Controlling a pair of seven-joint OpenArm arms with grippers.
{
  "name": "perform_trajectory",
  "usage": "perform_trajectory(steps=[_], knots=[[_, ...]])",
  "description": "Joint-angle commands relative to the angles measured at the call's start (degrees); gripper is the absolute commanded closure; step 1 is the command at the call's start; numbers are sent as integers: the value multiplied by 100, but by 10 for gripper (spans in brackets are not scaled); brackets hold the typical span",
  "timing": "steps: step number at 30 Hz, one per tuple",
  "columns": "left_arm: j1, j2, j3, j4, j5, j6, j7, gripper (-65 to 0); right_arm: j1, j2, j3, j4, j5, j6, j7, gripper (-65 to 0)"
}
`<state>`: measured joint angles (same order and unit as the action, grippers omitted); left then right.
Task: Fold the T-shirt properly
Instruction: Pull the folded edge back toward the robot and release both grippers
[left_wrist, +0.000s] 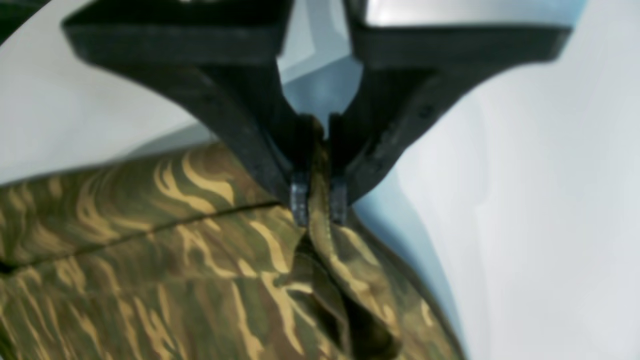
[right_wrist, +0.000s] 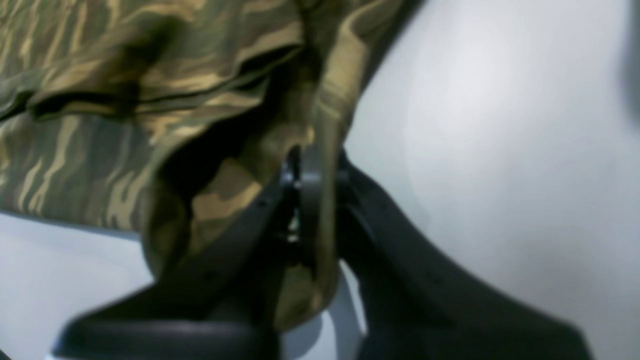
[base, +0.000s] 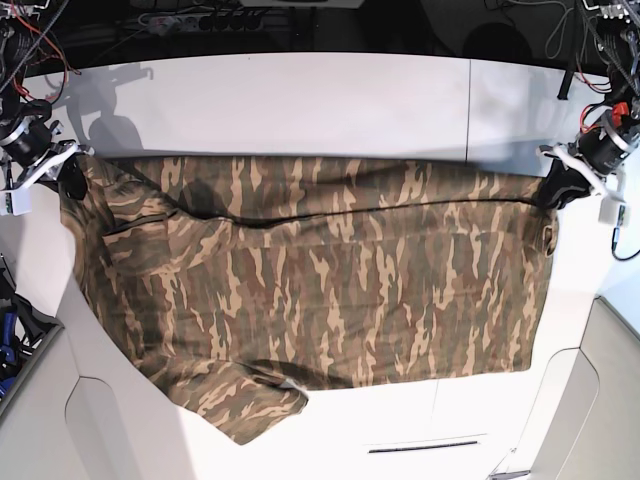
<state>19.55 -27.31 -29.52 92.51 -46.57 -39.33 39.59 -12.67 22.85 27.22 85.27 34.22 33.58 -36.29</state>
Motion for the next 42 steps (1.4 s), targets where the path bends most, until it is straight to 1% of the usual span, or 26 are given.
perform_trajectory(steps=[1,5,11,17,21,24,28,36,38,42], knots=[[66,-94,-76,153,-140,-67,-48,0,-57,131,105,168,79,31,107,0],[437,-83,-94,330,-367,-67,11,0,-389,153,258,398,118,31,103,0],[776,31,-94,503,-380,-67,15,0,-837,306,476,555,358,31,37,0],[1038,101,-94,710,-380,-67,52,0,-1038,302,691,553,435,31,-7,0],[1222,131,-94,826,-376,-67,55,0,-1119,302,691,553,426,31,-26,0],[1320,227,-105,841,-374,-67,59,0,-1187,302,693,553,417,28,-42,0],[1416,306,-278,841,-356,-67,61,0,-1198,302,695,553,417,28,-293,0],[1506,304,-737,857,-457,-67,149,0,-1198,302,695,553,437,28,-323,0],[1506,304,-741,885,-608,-67,271,0,-1198,302,695,553,437,28,-345,0],[1508,304,-741,977,-909,-67,706,0,-1200,299,695,553,439,28,-498,0]])
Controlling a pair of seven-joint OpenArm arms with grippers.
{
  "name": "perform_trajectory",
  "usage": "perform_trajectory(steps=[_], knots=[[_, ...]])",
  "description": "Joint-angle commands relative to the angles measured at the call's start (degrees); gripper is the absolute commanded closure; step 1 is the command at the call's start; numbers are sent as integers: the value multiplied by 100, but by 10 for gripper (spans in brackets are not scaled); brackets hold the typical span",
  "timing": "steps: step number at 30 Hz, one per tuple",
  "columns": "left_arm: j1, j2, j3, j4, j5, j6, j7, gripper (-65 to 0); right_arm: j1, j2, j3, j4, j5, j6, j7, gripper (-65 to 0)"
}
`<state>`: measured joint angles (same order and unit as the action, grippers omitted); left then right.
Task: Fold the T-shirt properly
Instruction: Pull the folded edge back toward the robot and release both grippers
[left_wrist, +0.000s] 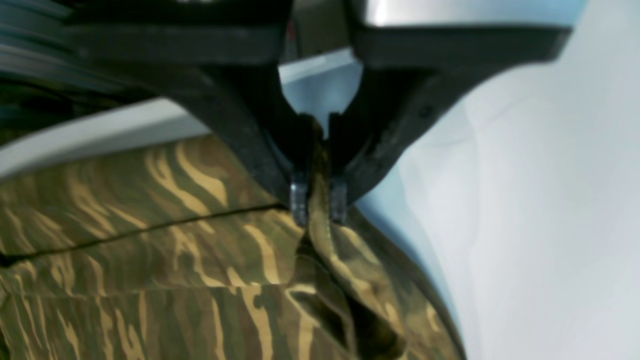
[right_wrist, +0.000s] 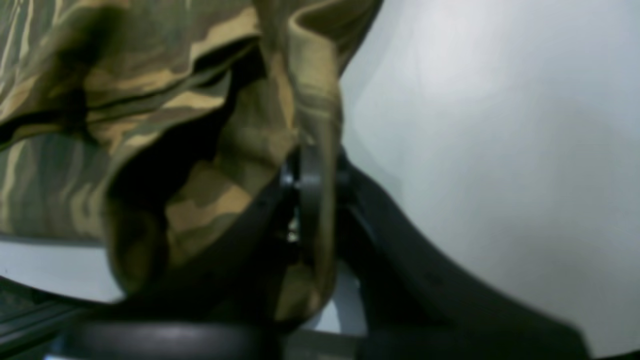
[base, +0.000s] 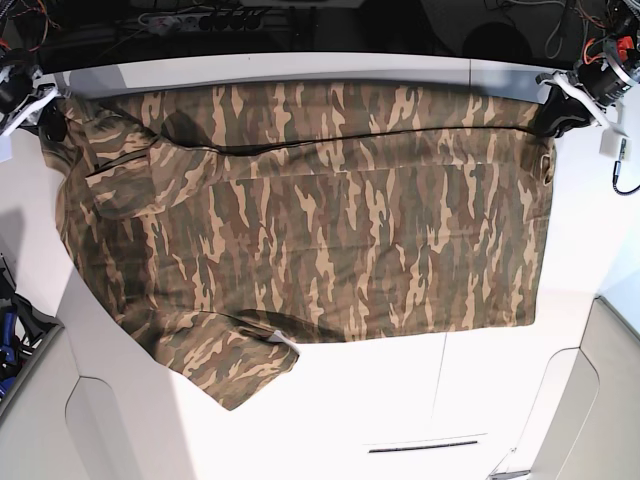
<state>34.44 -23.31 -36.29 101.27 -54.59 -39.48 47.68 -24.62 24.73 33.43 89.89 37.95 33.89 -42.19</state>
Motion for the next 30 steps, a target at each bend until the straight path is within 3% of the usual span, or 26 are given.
perform_trajectory(steps=[1,7,12,17,19,22,30], knots=[[22,-94,-63,116,-138,-52,-68,0,-11,114,74,92,66,-4,50,0],[293,-81,-66,225,-348,-52,-118,0,-310,111,74,92,420,-11,39,0],[284,129,-92,238,-350,-52,-133,0,-348,111,74,92,511,-26,42,0],[284,188,-92,238,-348,-52,-136,-229,-343,111,74,92,509,-28,162,0],[284,188,-92,238,-348,-52,-136,-271,-332,111,87,92,509,-70,264,-105],[284,190,-188,238,-348,-52,-129,-274,-332,111,208,92,490,-68,577,-256],[92,184,-1314,238,-579,-52,-133,-274,345,116,1137,92,431,-68,813,-278]])
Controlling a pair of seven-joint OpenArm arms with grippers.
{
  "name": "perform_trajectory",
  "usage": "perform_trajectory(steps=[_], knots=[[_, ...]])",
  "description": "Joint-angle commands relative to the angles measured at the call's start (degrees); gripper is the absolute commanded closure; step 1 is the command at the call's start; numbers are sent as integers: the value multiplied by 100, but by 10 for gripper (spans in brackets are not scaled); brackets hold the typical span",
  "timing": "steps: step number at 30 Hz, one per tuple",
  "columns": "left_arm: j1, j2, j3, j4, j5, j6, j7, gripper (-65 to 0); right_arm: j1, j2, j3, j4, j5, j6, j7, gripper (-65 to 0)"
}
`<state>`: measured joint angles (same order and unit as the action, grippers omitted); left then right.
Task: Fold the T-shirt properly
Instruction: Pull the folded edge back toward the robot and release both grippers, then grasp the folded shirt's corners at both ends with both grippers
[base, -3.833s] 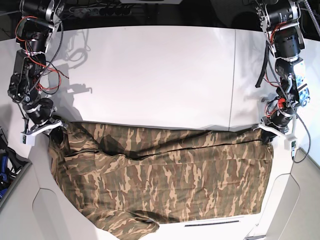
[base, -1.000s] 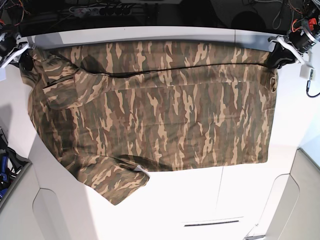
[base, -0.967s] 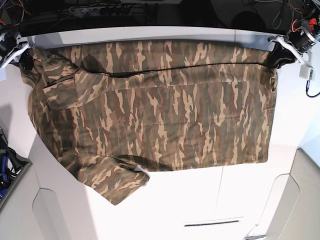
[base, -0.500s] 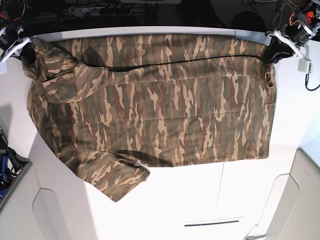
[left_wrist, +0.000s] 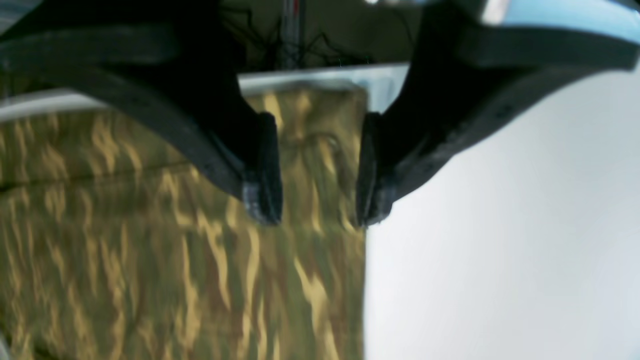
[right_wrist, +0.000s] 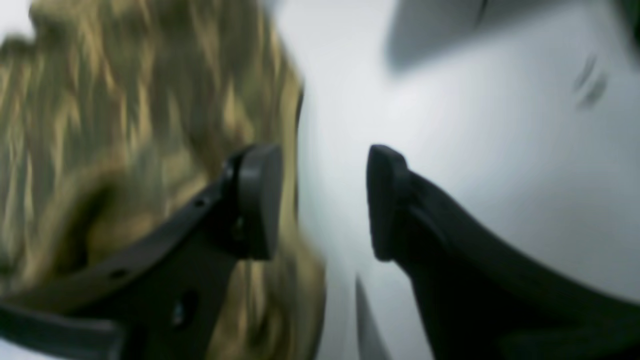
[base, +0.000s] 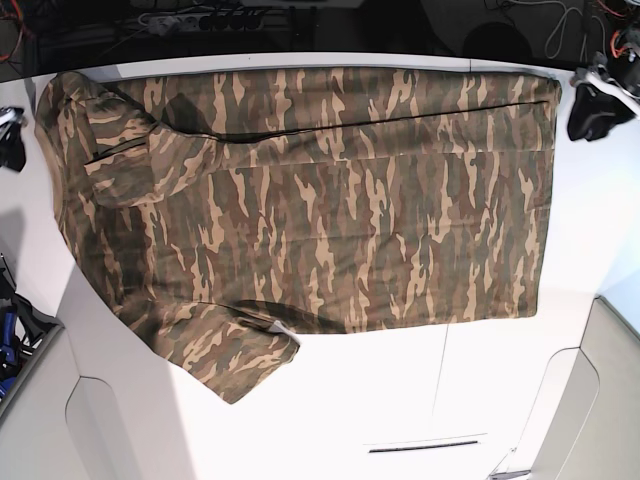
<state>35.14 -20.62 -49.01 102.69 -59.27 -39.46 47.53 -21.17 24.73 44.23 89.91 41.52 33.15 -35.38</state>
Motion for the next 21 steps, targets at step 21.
perform_trajectory(steps=[21], knots=[[-2310,-605,1023,-933,1781,175,-1150,-274,3294,116,-415,-1934,-866,-37,761,-278]])
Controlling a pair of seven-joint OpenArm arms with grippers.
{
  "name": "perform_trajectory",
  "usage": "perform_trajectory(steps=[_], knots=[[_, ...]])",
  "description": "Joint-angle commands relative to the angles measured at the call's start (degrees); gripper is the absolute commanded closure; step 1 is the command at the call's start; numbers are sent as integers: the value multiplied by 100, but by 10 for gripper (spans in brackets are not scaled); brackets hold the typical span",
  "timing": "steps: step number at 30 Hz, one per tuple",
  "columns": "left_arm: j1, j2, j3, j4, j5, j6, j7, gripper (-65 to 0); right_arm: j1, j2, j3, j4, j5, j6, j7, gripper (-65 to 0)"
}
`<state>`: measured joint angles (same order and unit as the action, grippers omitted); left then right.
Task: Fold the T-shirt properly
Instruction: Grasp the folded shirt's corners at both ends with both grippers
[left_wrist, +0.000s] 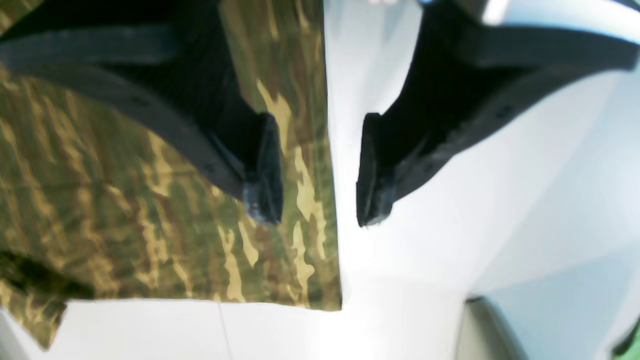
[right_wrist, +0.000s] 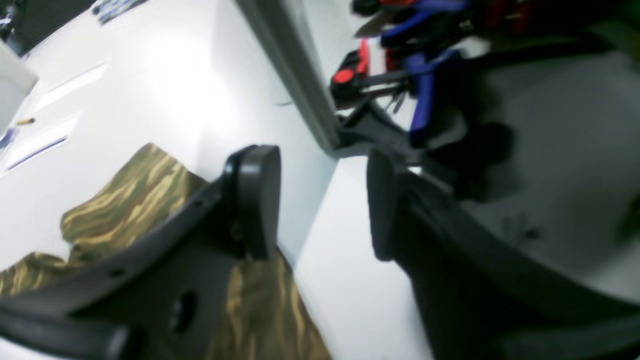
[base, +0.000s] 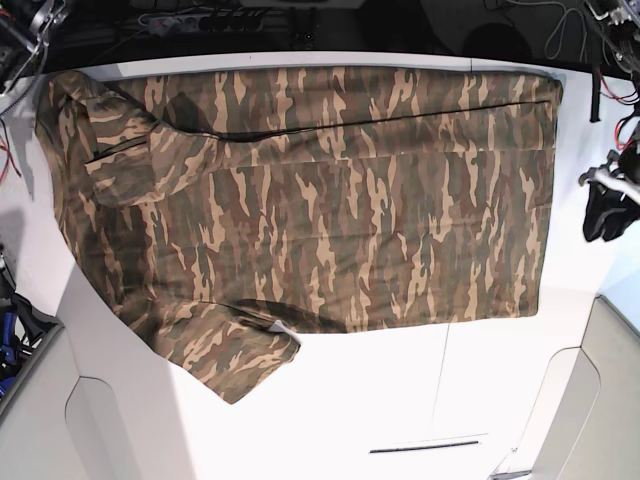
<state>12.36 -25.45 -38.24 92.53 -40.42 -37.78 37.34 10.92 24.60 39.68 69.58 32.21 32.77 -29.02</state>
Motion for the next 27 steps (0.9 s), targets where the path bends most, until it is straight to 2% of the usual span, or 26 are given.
perform_trajectory(steps=[1,5,9,14,21,27], knots=[[-177,-160,114,-107,4,57,-227,-274,188,129,-101,-109,-37,0,280,-278],[-883,-304,772,-1019,420,275,-527,-278,669,125,-761,-946,-542,-2,872,-278],[-1611,-334,1261,-1976,929,466,-708,-318,1102,122,-1309,-1766,-942,-144,1388,-278],[-2428,-361,1729,-3392,1390,612,-1110,-318,1631,105,-1534,-2813,-1368,-212,1814,-278],[-3272,-356,1847,-4826,1300,551,-1316,-318,2004,24,-1534,-3744,-1521,-197,1897,-279],[-3460,-179,1847,-5062,1279,498,-1311,-319,2002,-393,-1534,-3799,-1576,-162,1899,-278]])
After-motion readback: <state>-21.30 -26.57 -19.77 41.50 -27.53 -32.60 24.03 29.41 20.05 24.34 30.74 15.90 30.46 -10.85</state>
